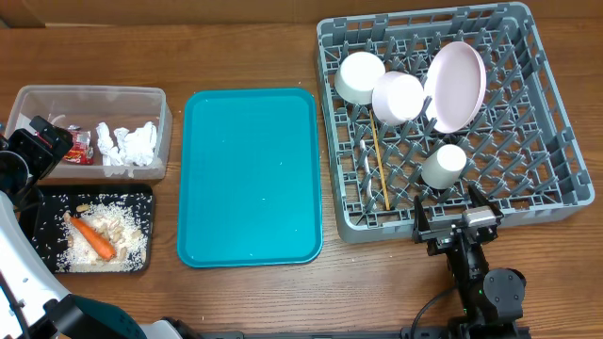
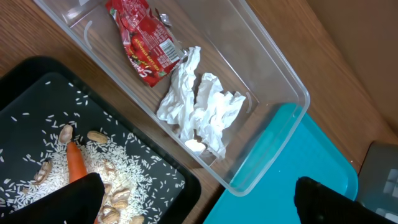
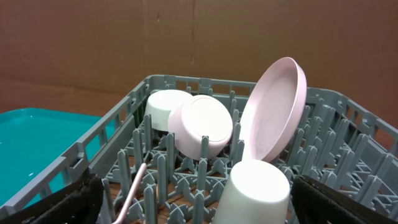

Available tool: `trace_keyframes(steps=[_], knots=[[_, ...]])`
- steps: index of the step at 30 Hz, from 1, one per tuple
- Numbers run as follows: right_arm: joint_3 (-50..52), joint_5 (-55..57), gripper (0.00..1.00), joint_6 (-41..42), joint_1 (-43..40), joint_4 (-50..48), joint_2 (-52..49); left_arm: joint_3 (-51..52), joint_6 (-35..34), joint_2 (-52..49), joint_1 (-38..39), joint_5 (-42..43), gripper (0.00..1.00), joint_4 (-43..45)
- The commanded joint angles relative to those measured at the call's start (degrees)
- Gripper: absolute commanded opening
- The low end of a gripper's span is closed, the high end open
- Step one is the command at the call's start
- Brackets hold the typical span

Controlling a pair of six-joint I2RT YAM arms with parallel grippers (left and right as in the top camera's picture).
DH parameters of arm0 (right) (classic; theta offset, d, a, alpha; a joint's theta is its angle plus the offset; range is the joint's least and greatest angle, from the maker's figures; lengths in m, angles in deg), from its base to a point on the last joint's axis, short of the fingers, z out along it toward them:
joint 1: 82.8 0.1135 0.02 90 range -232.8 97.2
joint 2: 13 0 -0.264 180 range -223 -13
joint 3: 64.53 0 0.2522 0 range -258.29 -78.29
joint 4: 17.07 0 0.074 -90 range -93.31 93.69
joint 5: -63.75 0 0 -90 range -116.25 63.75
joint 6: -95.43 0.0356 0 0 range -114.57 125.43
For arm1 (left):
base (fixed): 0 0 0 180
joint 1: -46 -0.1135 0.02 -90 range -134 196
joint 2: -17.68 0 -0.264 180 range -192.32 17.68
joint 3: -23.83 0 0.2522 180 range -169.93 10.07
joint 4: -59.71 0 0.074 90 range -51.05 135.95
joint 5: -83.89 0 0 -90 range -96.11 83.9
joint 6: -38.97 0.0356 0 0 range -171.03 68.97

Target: Sort waste into correct bins and load items into the dishwasher rack

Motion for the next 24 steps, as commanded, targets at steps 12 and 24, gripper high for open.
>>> trace_keyframes(steps=[12,24], knots=[[0.61,-0.31,1.0,-0.33,-0.17,-0.15,0.68,-1.22,-0.31,3.93,3.5,-0.39,1.0,0.02],[0.61,-0.31,1.0,-0.33,-0.17,-0.15,0.68,-1.22,-0.33,20.44,31.32,-0.35,1.0,0.02]])
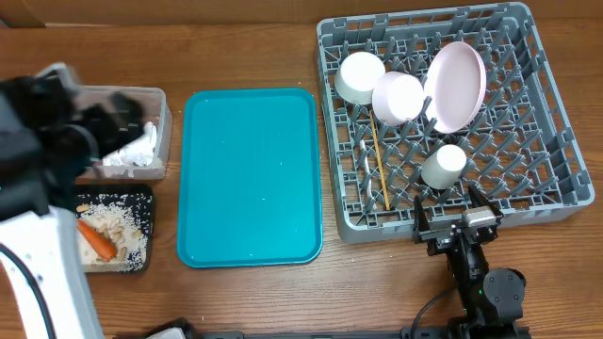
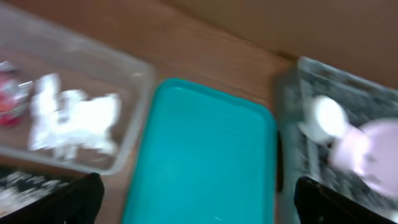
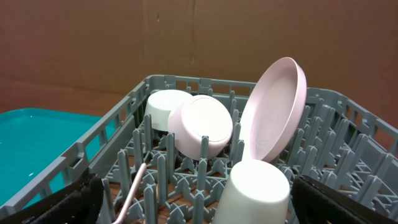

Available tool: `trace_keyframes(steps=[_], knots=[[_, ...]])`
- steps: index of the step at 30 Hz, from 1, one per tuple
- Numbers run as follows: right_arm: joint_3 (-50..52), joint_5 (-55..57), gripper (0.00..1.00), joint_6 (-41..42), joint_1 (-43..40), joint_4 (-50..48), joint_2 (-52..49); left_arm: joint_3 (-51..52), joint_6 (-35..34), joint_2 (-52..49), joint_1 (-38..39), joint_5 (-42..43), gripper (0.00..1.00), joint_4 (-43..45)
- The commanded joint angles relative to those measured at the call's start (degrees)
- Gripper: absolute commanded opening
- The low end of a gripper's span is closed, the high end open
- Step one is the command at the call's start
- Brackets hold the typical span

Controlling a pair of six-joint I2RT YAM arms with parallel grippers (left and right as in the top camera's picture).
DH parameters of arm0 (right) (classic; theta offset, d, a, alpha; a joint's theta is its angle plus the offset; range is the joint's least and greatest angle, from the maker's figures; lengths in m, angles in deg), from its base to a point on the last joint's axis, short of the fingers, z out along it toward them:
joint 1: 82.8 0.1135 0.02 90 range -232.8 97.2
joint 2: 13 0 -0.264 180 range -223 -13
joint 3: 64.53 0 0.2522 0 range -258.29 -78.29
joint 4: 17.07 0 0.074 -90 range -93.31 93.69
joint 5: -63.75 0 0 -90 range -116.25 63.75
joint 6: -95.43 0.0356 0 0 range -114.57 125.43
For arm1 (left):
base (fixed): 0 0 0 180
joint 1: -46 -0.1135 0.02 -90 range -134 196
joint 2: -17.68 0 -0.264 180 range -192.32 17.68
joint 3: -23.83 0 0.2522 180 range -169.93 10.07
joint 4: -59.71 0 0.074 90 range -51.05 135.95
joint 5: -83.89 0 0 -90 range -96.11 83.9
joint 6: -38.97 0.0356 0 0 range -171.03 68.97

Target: Sort waste into correct bins and load items into the dishwasher rack

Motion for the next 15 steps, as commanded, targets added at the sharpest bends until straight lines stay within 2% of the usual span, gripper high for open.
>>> trace_keyframes(steps=[1,7,15], knots=[[0.61,-0.33,1.0,-0.33,-0.17,-0.17,0.68,-1.2,-0.31,6.14,8.68,-0.04,1.0,0.0],[0.61,-0.33,1.0,-0.33,-0.17,-0.17,0.68,-1.2,-0.33,14.71,17.16,-0.04,1.0,-0.04],[0.61,-0.33,1.0,-0.33,-0.17,-0.17,0.68,-1.07,-0.31,23.32,17.73,-0.04,1.0,-0.04]])
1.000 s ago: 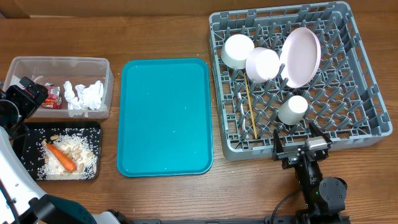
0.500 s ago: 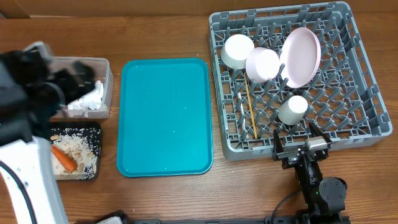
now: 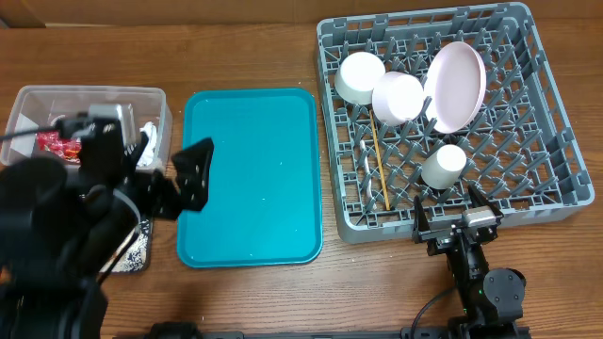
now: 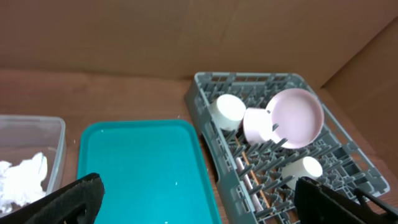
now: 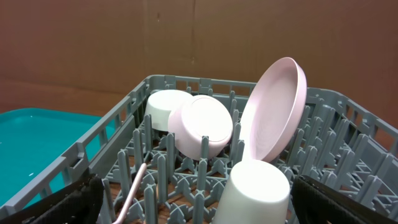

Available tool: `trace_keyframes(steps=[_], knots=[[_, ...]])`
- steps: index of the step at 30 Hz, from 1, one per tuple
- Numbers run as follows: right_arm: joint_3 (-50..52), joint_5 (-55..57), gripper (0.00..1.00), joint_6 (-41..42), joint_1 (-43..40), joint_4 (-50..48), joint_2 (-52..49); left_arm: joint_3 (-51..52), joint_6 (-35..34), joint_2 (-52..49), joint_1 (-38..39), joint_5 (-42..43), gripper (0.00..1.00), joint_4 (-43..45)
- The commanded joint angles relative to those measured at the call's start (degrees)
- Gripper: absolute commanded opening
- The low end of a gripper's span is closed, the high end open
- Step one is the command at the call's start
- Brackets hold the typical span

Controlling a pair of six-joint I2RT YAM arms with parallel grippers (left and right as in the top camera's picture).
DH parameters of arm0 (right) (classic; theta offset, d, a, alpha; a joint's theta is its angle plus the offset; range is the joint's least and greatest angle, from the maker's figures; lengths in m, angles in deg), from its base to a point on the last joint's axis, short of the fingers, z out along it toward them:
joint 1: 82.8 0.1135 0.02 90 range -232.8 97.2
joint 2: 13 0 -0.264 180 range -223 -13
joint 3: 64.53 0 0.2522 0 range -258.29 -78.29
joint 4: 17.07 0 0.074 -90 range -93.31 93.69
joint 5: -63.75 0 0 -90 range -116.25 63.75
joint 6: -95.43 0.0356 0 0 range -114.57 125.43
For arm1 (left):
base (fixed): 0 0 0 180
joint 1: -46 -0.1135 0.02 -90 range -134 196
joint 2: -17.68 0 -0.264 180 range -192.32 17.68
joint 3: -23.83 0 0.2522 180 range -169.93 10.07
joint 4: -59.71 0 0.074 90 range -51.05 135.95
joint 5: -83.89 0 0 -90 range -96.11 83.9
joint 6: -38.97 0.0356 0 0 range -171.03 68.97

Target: Sort waste into correct bins and load items into the dishwasher rack

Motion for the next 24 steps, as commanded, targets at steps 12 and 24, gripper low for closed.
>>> trace_keyframes(steps=[12,24], knots=[[0.61,-0.31,1.0,-0.33,-0.17,-0.17,0.68,18.38,0.2,16.39,0.48,-0.81,1.0,-0.26],[0.61,-0.31,1.0,-0.33,-0.17,-0.17,0.68,46.14,0.33,31.63,0.37,-9.49,1.0,3.1]])
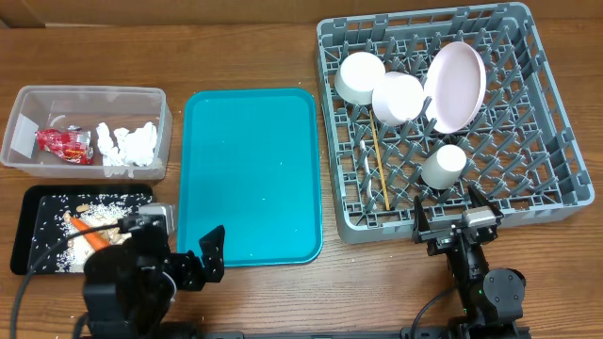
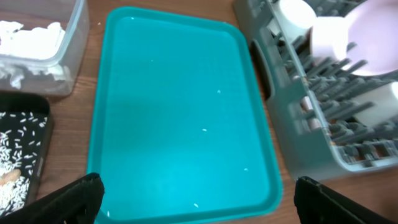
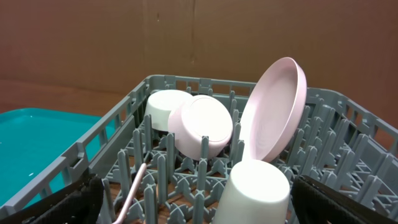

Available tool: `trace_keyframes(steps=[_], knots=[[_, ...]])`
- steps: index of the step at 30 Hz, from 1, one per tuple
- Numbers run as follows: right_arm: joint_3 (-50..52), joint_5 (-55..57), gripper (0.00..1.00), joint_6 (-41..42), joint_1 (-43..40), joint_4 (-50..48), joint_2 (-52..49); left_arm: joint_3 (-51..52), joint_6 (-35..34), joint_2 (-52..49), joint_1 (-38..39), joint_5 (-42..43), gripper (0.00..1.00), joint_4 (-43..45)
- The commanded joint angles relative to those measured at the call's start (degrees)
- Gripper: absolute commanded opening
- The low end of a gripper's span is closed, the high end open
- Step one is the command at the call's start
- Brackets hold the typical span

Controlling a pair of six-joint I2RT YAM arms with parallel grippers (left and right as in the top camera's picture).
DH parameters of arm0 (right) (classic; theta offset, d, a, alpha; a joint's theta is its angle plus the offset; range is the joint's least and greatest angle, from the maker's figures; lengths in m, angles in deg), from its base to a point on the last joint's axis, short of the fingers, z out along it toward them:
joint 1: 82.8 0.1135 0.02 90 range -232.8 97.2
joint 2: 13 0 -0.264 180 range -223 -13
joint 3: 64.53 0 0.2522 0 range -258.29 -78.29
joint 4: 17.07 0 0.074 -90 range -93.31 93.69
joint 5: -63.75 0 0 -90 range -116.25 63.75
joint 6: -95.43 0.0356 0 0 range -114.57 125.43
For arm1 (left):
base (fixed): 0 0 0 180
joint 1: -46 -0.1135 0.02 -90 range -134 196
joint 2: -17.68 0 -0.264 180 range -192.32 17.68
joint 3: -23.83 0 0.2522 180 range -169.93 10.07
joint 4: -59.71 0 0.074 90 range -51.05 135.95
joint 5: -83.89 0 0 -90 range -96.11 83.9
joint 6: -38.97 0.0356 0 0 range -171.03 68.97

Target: Sort waste into correct bins and load items into the dishwasher rack

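The grey dishwasher rack (image 1: 556,141) holds a white bowl (image 1: 361,77), a pink bowl (image 1: 398,97), an upright pink plate (image 1: 456,85), a white cup (image 1: 443,165) and a thin pink stick (image 1: 380,165). The teal tray (image 1: 250,176) carries only a few rice grains. In the clear bin (image 1: 87,94) lie a red wrapper (image 1: 64,143) and crumpled tissue (image 1: 127,143). Rice and a carrot sit in the black tray (image 1: 38,198). My left gripper (image 1: 200,259) is open at the teal tray's front left corner, holding nothing. At the rack's front edge my right gripper (image 1: 448,209) is open and holds nothing.
In the left wrist view the teal tray (image 2: 180,112) fills the middle, with the rack (image 2: 298,124) to its right. The right wrist view looks into the rack (image 3: 81,155), with the cup (image 3: 258,186) close ahead. Brown cardboard walls stand behind the table.
My left arm was over the teal tray's left edge beside the clear bin. It now sits low at the table's front, by the tray's front left corner. The right arm has not moved.
My left gripper was open at the far left, above the clear bin and black tray. Then it was over the clear bin, then over the teal tray's left edge, and now at the front edge. Rack, bins and right gripper stayed unchanged.
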Motion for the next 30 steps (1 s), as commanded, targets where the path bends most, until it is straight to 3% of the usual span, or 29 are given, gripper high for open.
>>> trace_keyframes(steps=[1,4,13,17,24,30], knots=[[0.61,-0.33,1.0,-0.33,-0.17,-0.15,0.68,7.17,0.31,5.2,0.37,-2.58,1.0,3.89],[0.61,-0.33,1.0,-0.33,-0.17,-0.15,0.68,12.68,0.31,9.18,0.37,-2.8,1.0,10.91],[0.61,-0.33,1.0,-0.33,-0.17,-0.15,0.68,28.26,0.26,17.03,0.37,-1.79,1.0,44.15],[0.61,-0.33,1.0,-0.33,-0.17,-0.15,0.68,33.07,0.5,18.84,0.37,-2.03,1.0,53.2],[0.61,-0.33,1.0,-0.33,-0.17,-0.15,0.68,41.88,2.91,23.82,0.37,-2.23,1.0,59.98],[0.61,-0.33,1.0,-0.33,-0.17,-0.15,0.68,43.23,8.94,23.82,0.37,-2.21,1.0,56.87]])
